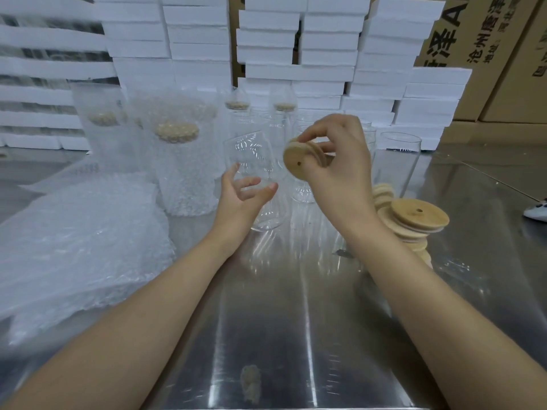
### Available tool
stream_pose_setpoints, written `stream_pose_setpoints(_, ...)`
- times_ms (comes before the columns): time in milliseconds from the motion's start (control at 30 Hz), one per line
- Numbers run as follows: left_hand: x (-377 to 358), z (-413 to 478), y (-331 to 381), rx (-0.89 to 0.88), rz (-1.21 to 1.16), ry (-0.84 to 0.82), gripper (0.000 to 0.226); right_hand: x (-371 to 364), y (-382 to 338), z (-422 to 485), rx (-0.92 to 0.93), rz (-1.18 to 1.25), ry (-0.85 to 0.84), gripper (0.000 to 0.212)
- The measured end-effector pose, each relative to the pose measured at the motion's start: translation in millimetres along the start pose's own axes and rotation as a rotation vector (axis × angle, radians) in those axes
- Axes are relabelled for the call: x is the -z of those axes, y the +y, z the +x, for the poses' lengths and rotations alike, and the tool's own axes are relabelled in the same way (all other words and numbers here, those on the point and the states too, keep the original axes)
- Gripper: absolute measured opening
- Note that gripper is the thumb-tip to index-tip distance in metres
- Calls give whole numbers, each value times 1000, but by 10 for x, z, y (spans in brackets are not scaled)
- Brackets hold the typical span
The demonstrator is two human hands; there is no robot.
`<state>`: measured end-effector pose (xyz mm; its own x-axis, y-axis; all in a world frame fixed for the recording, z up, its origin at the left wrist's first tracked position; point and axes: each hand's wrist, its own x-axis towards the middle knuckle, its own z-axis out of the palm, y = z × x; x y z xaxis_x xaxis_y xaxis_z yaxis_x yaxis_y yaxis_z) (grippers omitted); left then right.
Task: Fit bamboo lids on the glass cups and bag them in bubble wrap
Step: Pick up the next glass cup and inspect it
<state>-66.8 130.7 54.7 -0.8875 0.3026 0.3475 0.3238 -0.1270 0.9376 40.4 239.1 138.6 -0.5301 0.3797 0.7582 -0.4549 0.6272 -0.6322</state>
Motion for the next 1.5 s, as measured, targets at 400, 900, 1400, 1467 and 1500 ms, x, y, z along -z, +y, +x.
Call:
stream_pose_setpoints(400, 16, 3, -7, -3, -8, 0, 89, -152, 298, -25, -625, 808, 39, 33)
stream_pose_setpoints(900, 15, 20, -24, 24, 21, 11, 100, -122, 58, 20, -999, 1242, 28, 20)
stream_pose_setpoints(1400, -108, -149, 49, -169, 217, -202, 90, -38, 229, -28, 243, -15, 165, 23)
stream_pose_setpoints(1467, -123, -163, 59, -169, 228, -217, 89, -63, 250, -49, 293, -60, 101, 26)
stream_pose_setpoints(1500, -122, -165, 63, -165, 221, -219, 91, -80, 260, -65, 290, -81, 55, 26)
